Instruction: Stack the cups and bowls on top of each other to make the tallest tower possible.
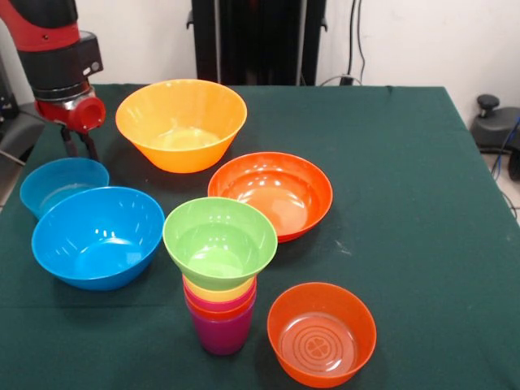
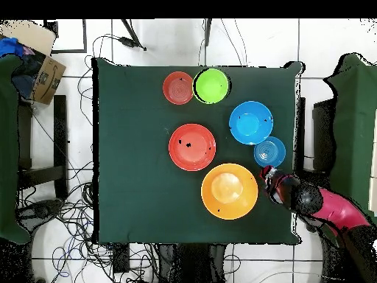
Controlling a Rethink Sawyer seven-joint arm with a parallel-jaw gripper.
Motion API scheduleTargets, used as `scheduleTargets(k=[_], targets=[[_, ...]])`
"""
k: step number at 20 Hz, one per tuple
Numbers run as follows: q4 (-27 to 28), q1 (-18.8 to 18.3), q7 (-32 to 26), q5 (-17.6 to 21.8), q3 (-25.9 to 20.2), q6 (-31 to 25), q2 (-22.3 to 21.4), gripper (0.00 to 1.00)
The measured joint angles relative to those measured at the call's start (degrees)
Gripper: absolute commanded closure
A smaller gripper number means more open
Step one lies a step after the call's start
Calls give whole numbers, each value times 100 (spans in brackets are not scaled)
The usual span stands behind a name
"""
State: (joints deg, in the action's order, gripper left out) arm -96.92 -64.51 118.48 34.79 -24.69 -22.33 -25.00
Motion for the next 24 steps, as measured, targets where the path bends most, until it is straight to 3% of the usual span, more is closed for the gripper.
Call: scheduleTargets(k=[24], targets=[[104,-202,0,-130,-44,0,-37,0]])
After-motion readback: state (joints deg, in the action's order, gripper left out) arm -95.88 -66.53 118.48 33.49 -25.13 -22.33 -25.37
